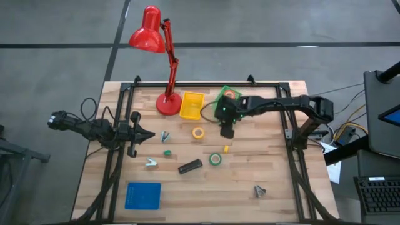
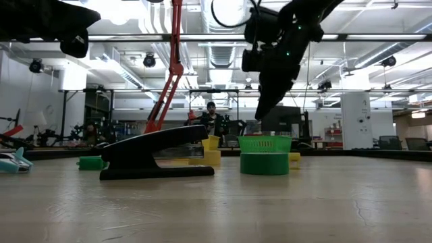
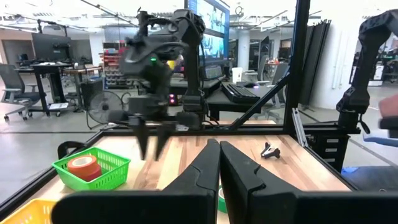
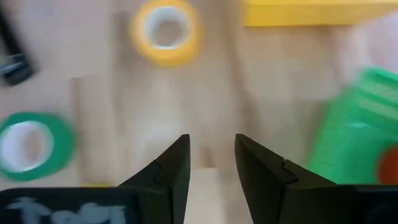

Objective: Pick and place Stapler, Stapler remover, tape
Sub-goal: Put the green tape into the green bin

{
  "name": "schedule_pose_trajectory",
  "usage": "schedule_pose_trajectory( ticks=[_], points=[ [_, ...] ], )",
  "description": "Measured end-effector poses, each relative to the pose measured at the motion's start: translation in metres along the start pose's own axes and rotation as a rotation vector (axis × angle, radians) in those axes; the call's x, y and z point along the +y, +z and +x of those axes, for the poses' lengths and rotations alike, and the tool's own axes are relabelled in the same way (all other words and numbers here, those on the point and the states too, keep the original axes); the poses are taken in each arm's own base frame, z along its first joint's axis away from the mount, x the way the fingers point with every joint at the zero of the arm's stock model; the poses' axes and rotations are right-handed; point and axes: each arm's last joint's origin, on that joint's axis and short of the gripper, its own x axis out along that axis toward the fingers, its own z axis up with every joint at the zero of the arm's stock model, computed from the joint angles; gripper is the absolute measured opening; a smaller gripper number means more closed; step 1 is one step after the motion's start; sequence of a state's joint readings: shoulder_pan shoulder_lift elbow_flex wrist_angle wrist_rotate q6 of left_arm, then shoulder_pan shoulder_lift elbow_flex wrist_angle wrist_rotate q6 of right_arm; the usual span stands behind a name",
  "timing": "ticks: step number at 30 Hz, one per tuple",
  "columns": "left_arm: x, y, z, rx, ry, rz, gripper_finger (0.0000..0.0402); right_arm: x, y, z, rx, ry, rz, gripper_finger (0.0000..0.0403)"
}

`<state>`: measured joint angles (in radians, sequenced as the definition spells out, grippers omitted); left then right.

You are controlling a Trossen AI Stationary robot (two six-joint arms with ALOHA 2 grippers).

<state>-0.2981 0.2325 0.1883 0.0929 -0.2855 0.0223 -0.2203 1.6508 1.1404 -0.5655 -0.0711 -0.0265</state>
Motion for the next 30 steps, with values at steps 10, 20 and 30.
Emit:
schedule_pose_trajectory(
  ticks=[10, 20, 30],
  points=[
    [0.000, 0.000, 0.000, 0.000, 0.000, 0.000, 0.0014, 0.065, -0.002, 0.002, -0.006, 0.181, -0.148, 0.0105],
    [0.000, 0.000, 0.000, 0.000, 0.000, 0.000, 0.0014, 0.100, -0.007, 0.007, -0.090, 0.243, -0.186, 0.0093],
    [0.000, 0.000, 0.000, 0.000, 0.000, 0.000, 0.0014, 0.104, -0.017, 0.020, -0.171, 0.259, -0.157, 0.0126]
  ],
)
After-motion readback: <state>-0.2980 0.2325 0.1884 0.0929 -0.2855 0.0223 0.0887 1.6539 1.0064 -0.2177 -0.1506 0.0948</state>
